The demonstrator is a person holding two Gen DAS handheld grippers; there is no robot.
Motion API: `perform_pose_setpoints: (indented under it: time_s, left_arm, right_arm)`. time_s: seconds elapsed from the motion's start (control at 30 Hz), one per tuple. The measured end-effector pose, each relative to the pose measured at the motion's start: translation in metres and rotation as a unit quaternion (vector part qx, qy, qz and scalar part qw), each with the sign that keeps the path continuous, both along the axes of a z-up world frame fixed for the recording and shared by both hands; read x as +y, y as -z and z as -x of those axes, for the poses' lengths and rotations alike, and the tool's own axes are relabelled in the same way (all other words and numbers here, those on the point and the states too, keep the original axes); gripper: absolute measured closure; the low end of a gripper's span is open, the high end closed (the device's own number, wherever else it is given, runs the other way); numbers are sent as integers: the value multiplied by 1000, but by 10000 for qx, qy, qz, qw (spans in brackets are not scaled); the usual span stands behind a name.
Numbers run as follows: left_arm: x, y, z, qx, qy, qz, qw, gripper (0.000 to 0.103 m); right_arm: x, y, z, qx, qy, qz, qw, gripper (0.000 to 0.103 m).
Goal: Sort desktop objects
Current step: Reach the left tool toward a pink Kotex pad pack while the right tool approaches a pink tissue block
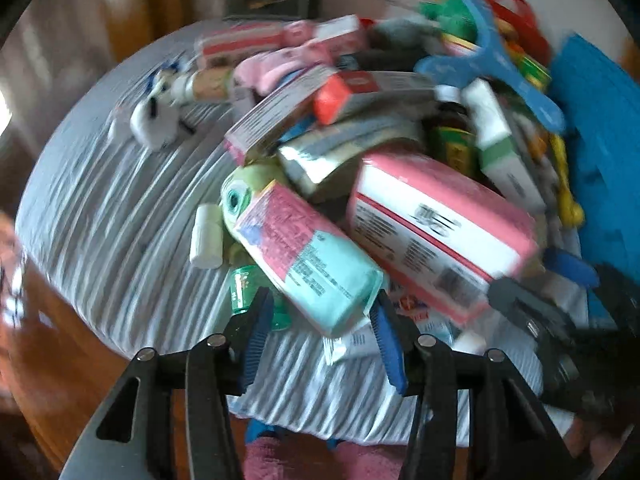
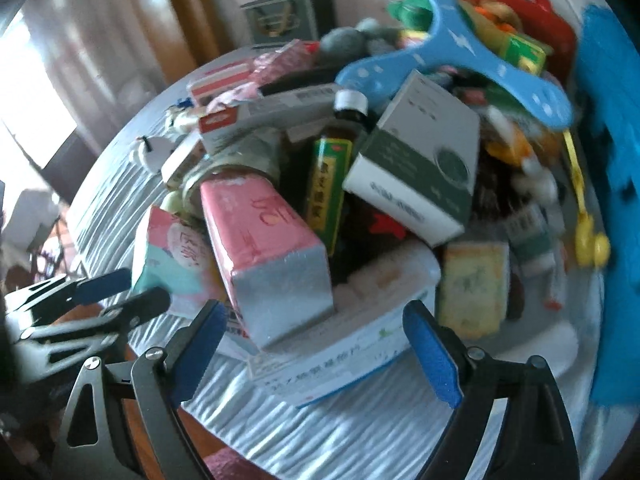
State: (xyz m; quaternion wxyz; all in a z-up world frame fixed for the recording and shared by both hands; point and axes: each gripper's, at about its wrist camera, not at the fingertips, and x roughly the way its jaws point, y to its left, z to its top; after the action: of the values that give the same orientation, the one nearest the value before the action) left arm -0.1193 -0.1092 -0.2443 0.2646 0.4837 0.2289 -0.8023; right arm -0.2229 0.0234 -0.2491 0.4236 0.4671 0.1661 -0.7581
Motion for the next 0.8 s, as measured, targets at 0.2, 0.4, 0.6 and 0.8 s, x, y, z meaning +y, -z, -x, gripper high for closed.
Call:
perform_pose_setpoints:
  time_s: [0.2,0.4,0.6,0.8]
  left_arm:
    - [-10,24,8,23,-746,-426,9963,53]
    - [-19,26,12,167,-844,-89,9963,56]
    - [-20,23,11,213,-605,203,9977,68]
    - [-10,-2,1,366,-379,634,9966,82]
  right_arm:
    - [-17,6,5,9,-497,-144,9987,7]
    - [-29,13,18,-116,-566,-91,9983,8]
    - [-47,17,12,-233,-761,56,9968,44]
    - [-47,-7,3,38,-761,256,9968,52]
